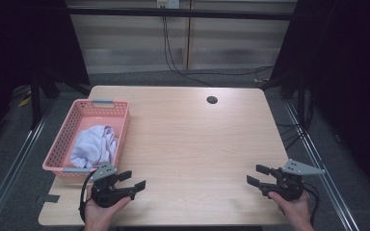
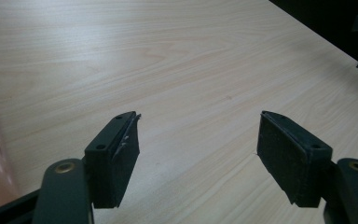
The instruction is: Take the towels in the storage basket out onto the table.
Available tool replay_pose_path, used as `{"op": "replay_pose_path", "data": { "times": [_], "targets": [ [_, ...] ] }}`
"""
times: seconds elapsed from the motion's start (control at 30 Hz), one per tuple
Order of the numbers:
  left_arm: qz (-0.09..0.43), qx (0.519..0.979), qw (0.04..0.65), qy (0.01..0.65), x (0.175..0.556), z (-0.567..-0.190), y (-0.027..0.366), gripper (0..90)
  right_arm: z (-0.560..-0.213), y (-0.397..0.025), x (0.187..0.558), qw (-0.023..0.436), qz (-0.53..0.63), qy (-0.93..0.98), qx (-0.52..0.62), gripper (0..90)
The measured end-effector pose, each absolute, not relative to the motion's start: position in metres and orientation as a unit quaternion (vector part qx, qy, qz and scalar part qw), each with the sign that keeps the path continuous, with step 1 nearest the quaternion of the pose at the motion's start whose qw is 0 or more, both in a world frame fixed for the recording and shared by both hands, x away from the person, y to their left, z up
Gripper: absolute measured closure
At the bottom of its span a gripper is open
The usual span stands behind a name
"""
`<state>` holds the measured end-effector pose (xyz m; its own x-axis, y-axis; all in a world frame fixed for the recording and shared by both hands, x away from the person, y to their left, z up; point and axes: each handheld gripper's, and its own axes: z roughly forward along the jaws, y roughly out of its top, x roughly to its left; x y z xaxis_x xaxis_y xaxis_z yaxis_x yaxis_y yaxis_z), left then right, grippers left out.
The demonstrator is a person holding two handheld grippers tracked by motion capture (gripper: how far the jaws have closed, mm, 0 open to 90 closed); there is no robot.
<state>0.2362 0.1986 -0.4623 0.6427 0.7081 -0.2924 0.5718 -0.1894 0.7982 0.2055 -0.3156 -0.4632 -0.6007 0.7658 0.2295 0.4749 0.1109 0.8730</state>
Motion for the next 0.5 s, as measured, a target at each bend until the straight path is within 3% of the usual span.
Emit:
{"op": "replay_pose_path", "data": {
  "times": [0.3,0.5],
  "targets": [
    [0.068,0.774,0.474,0.414,0.2375,-0.4629,0.1961,29.2,-0.4661,-0.3175,0.2073,0.113,0.51,0.739,0.424,36.4],
    [0.074,0.774,0.473,0.415,0.2364,-0.4607,0.1984,29.7,-0.4655,-0.3169,0.2075,0.127,0.5,0.741,0.43,32.8]
  ]
}}
